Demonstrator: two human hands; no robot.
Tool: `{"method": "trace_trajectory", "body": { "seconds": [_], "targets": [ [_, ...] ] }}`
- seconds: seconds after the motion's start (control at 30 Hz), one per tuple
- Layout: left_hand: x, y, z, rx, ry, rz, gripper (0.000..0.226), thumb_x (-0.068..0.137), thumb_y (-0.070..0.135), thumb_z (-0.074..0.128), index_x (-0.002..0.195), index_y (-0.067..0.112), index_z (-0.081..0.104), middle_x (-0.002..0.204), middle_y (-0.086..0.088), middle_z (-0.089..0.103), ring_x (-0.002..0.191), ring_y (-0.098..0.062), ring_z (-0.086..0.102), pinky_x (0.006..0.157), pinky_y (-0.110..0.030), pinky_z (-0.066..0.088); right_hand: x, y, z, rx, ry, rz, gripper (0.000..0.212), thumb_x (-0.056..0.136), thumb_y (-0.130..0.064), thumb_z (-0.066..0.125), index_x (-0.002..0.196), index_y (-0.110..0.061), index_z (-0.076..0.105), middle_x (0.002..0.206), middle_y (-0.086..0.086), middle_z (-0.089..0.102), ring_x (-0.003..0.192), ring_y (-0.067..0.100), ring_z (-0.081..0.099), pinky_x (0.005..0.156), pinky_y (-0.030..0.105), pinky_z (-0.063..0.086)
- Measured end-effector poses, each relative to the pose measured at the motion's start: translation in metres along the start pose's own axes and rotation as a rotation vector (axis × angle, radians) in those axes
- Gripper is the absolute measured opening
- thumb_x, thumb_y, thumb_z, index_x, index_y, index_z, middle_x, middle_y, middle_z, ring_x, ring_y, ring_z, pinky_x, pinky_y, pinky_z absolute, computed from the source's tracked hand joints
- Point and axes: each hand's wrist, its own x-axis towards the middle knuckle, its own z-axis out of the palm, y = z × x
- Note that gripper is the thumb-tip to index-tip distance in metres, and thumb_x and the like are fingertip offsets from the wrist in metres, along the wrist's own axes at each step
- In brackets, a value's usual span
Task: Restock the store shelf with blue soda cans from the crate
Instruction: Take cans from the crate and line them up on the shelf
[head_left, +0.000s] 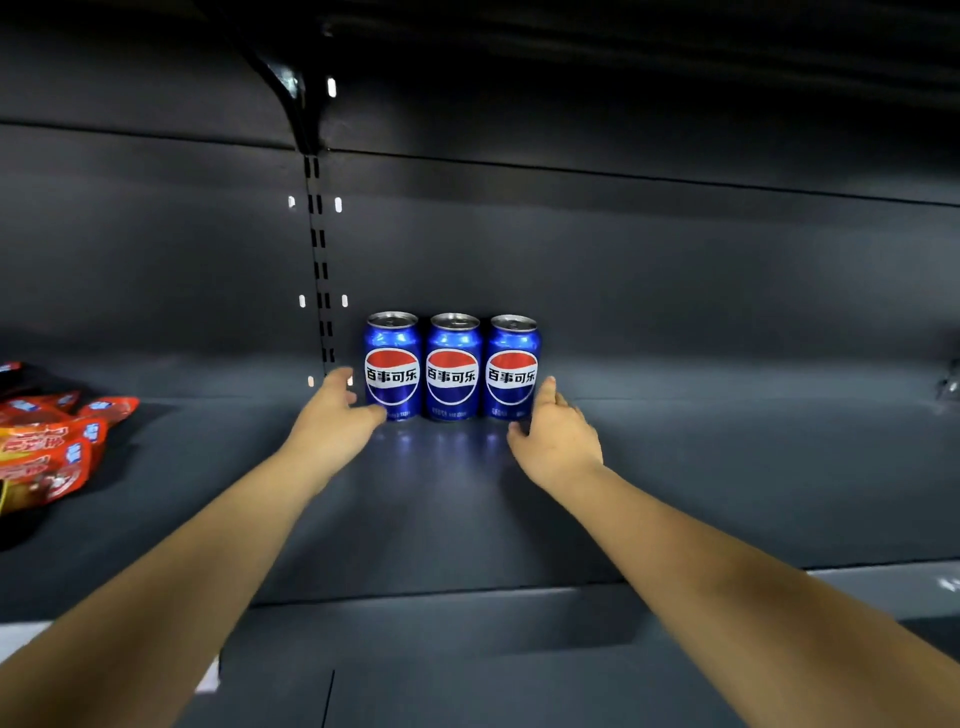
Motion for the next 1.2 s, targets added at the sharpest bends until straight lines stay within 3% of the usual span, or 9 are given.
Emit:
{"method": "trace_trajectory", "body": {
  "seconds": [0.1,0.17,0.23,0.5,0.6,0.77,0.9,1.03,1.2],
  "targets": [
    [-0.021,0.016,0.0,0.052,0.016,0.048,0.063,0.088,0.011,0.058,0.144,0.014,0.029,0.131,-0.011,0.048,0.111,-0.023,0.051,0.085,-0.027,0.036,-0.022,0.002,-0.02,-0.002,0.007,-0.091,0.071,0.096,-0.029,0.044,0.15,-0.004,0.006,0.148,0.011,0.035,0.13,0.029,0.04,0.095,0.036,0.042],
    [-0.042,0.025,0.004,0.096,0.022,0.096,0.057,0.088,0.009,0.057,0.14,0.014,0.034,0.113,-0.006,0.053,0.096,-0.02,0.051,0.08,-0.026,0.035,-0.043,0.007,-0.036,-0.015,0.014,-0.137,0.069,0.097,-0.03,0.044,0.15,-0.005,0.008,0.146,0.011,0.037,0.129,0.029,0.041,0.094,0.035,0.042],
    [-0.065,0.032,0.009,0.164,0.03,0.142,0.055,0.088,0.008,0.056,0.139,0.014,0.035,0.104,-0.002,0.052,0.094,-0.02,0.051,0.078,-0.026,0.035,-0.066,0.015,-0.049,-0.027,0.022,-0.17,0.068,0.097,-0.032,0.043,0.15,-0.006,0.009,0.144,0.011,0.039,0.129,0.029,0.041,0.094,0.035,0.041],
    [-0.177,0.044,0.041,0.496,0.01,0.246,0.064,0.086,0.011,0.055,0.145,0.014,0.029,0.137,-0.014,0.044,0.116,-0.031,0.05,0.09,-0.03,0.039,-0.154,0.063,-0.08,-0.129,0.015,-0.254,0.061,0.097,-0.029,0.044,0.149,-0.008,0.018,0.137,0.014,0.046,0.125,0.031,0.044,0.092,0.037,0.042],
    [-0.223,0.046,0.056,0.659,0.034,0.274,0.062,0.088,0.016,0.054,0.144,0.012,0.029,0.138,-0.017,0.043,0.123,-0.033,0.045,0.098,-0.035,0.039,-0.186,0.082,-0.086,-0.132,0.015,-0.268,0.055,0.096,-0.026,0.045,0.144,-0.006,0.027,0.131,0.014,0.051,0.121,0.032,0.047,0.089,0.036,0.042],
    [-0.287,0.053,0.078,0.836,0.022,0.261,0.056,0.09,0.019,0.05,0.141,0.01,0.03,0.133,-0.015,0.044,0.121,-0.032,0.044,0.097,-0.042,0.042,-0.238,0.109,-0.091,-0.166,-0.051,-0.328,0.055,0.096,-0.026,0.044,0.145,-0.006,0.026,0.132,0.012,0.051,0.121,0.029,0.048,0.085,0.034,0.044],
    [-0.322,0.062,0.094,0.86,-0.051,0.259,0.058,0.092,0.022,0.049,0.145,0.012,0.027,0.142,-0.012,0.039,0.129,-0.029,0.039,0.102,-0.04,0.038,-0.267,0.129,-0.094,-0.192,-0.105,-0.342,0.045,0.093,-0.02,0.05,0.134,-0.005,0.038,0.127,0.012,0.053,0.116,0.031,0.05,0.076,0.031,0.039],
    [-0.342,0.074,0.111,0.871,-0.116,0.316,0.056,0.092,0.023,0.05,0.144,0.012,0.031,0.144,-0.011,0.04,0.13,-0.029,0.039,0.104,-0.041,0.037,-0.286,0.143,-0.099,-0.205,-0.142,-0.299,0.048,0.089,-0.011,0.054,0.134,-0.006,0.039,0.125,0.013,0.053,0.116,0.032,0.05,0.079,0.033,0.042],
    [-0.359,0.07,0.13,0.853,-0.229,0.344,0.054,0.092,0.024,0.051,0.142,0.012,0.034,0.141,-0.012,0.041,0.128,-0.029,0.041,0.103,-0.037,0.037,-0.31,0.16,-0.096,-0.146,-0.161,-0.213,0.017,0.087,-0.006,0.051,0.104,-0.007,0.047,0.112,0.013,0.057,0.105,0.033,0.054,0.069,0.031,0.037]
  ]
}}
